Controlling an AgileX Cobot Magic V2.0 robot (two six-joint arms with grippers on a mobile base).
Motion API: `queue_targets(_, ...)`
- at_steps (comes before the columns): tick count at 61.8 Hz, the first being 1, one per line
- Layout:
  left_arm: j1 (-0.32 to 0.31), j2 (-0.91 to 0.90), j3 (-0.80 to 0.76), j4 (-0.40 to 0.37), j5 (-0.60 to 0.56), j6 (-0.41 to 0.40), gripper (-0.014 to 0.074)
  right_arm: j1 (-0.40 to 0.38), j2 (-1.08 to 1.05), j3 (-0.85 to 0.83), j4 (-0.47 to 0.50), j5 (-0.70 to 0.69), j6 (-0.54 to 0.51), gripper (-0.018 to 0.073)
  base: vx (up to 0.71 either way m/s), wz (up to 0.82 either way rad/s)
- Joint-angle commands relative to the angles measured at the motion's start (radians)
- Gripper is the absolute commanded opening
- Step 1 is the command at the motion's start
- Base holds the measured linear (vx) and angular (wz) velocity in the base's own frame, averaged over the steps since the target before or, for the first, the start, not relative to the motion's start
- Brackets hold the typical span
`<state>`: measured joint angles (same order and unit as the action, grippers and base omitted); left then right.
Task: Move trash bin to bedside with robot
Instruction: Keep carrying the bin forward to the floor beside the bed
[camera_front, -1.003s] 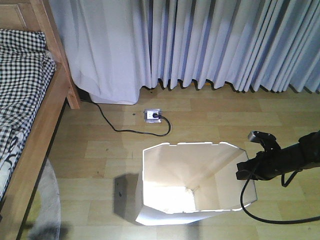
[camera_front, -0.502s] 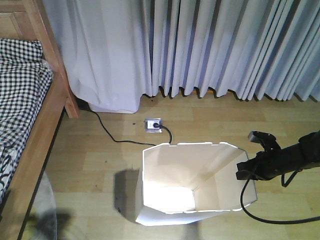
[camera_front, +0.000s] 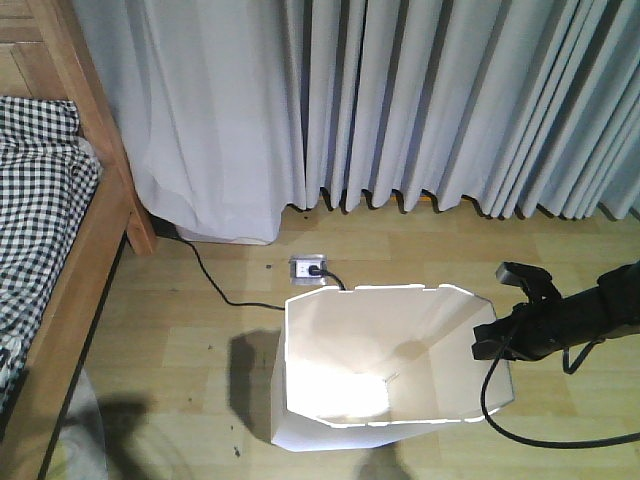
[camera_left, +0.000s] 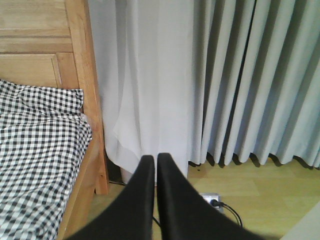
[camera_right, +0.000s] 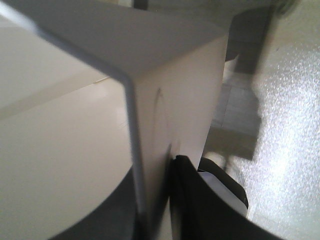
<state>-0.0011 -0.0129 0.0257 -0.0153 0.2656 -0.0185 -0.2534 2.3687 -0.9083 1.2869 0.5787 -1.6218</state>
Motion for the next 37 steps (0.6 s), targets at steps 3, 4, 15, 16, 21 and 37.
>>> queue_targets(3,0.001,-0.015,0.019,-0.004,-0.069,-0.004,-0.0006,-0.002,-0.071,-0.01,0.047,0.228,0.004,-0.0006,0.15,0.03)
queue_targets(4,0.001,-0.015,0.019,-0.004,-0.069,-0.004,-0.0006,-0.002,-0.071,-0.01,0.047,0.228,0.004,-0.0006,0.15,0.03)
queue_targets(15,0.001,-0.015,0.019,-0.004,-0.069,-0.004,-0.0006,-0.002,-0.071,-0.01,0.047,0.228,0.004,-0.0006,0.15,0.04)
queue_targets(16,0.001,-0.015,0.019,-0.004,-0.069,-0.004,-0.0006,-0.002,-0.071,-0.01,0.047,0.228,0.004,-0.0006,0.14,0.04)
queue_targets(21,0.001,-0.015,0.019,-0.004,-0.069,-0.004,-0.0006,-0.002,-0.071,-0.01,0.047,0.228,0.004,-0.0006,0.13,0.04)
queue_targets(37,0.001,-0.015,0.019,-0.004,-0.069,-0.004,-0.0006,-0.002,-0.071,-0.01,0.047,0.228,0.004,-0.0006,0.11,0.03)
